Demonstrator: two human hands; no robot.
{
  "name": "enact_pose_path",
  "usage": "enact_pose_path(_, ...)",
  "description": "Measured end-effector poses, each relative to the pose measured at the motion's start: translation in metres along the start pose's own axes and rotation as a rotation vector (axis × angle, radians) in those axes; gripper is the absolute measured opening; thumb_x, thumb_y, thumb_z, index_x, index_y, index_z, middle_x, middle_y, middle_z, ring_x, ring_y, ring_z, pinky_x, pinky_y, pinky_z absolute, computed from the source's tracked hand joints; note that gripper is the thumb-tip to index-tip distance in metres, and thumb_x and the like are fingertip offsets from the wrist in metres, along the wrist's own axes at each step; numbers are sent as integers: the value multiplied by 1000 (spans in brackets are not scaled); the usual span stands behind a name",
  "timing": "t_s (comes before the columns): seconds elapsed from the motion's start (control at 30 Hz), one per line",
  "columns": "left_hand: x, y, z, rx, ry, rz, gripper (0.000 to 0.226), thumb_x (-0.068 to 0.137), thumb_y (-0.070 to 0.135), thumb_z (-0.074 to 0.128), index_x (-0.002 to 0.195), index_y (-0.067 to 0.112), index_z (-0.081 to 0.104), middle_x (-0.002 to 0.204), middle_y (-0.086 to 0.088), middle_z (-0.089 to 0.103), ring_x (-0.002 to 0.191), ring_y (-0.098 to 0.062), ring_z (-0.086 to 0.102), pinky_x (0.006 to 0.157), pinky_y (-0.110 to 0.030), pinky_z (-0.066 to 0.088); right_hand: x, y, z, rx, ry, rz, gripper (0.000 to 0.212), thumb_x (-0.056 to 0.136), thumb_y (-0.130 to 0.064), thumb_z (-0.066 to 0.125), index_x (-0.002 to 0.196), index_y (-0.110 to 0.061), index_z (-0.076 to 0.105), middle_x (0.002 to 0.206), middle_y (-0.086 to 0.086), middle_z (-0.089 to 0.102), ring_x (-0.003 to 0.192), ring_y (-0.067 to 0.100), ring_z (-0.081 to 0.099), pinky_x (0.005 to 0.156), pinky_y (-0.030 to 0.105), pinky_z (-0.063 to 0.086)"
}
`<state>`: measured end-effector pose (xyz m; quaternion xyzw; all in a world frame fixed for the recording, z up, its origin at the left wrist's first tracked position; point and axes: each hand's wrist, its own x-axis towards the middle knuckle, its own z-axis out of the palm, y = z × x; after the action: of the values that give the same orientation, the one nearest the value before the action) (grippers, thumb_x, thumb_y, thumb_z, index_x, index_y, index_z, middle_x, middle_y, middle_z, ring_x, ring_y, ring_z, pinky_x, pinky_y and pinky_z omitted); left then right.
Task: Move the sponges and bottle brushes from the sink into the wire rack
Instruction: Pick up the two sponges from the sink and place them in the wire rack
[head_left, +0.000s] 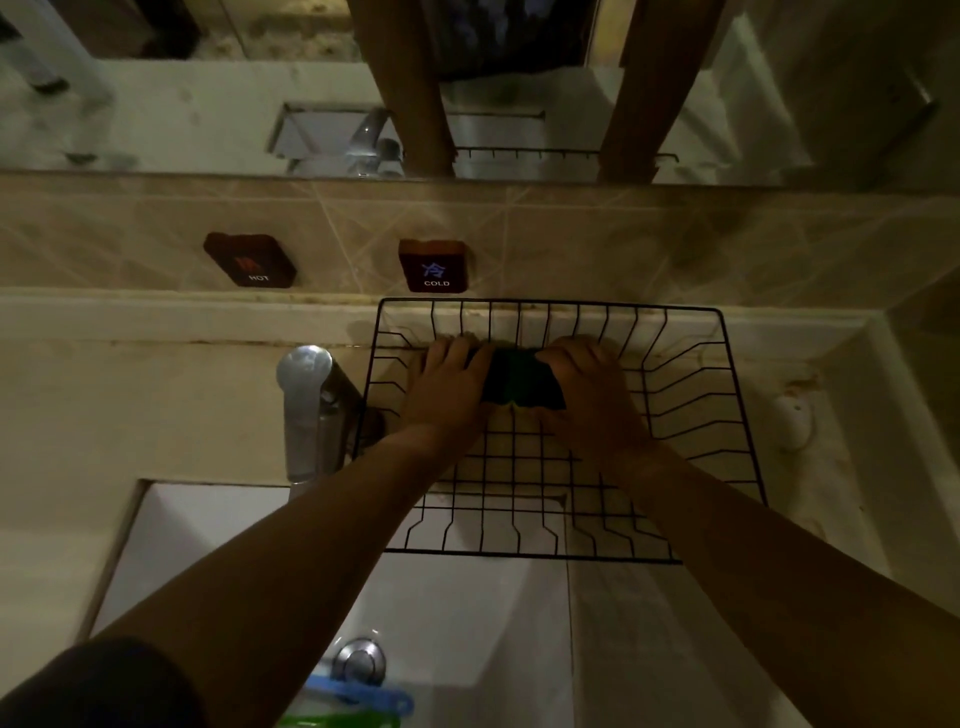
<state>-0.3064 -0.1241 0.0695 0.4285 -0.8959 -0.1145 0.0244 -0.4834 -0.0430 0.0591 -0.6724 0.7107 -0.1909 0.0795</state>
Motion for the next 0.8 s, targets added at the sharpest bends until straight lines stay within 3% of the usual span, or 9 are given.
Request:
enact_pose_path(0.3, 2, -6, 2, 24, 26, 27, 63, 91, 24, 59, 149, 19, 35, 151, -5, 37, 136, -30, 30, 112, -42, 28, 1, -6, 8, -76, 69, 23, 53, 78, -48, 67, 122, -20, 58, 122, 2, 59, 117, 28, 48, 96, 47, 37)
enact_pose_path(0.4, 1, -5, 3, 6, 30, 22, 61, 92, 22, 58, 149, 19, 36, 151, -6, 38, 135, -30, 31, 113, -42, 26, 0, -4, 8, -90, 49, 20, 55, 80, -51, 55, 126, -20, 55, 125, 3, 57, 119, 29, 48, 96, 47, 38)
enact_pose_path(0.57, 2, -4, 6, -9, 51, 8, 62, 91, 18, 58, 149, 20, 36, 151, -5, 39, 136, -29, 31, 114, -41, 26, 1, 0, 7, -86, 44, 23, 57, 77, -38, 73, 127, -16, 57, 127, 9, 55, 121, 34, 47, 98, 53, 40)
enact_pose_path(0.8, 2, -5, 6, -28, 47, 17, 62, 91, 17, 58, 149, 19, 35, 150, -5, 40, 135, -29, 33, 114, -41, 29, 1, -1, 8, -113, 35, 20, 58, 77, -37, 75, 128, -15, 57, 126, 10, 56, 119, 35, 49, 95, 53, 41)
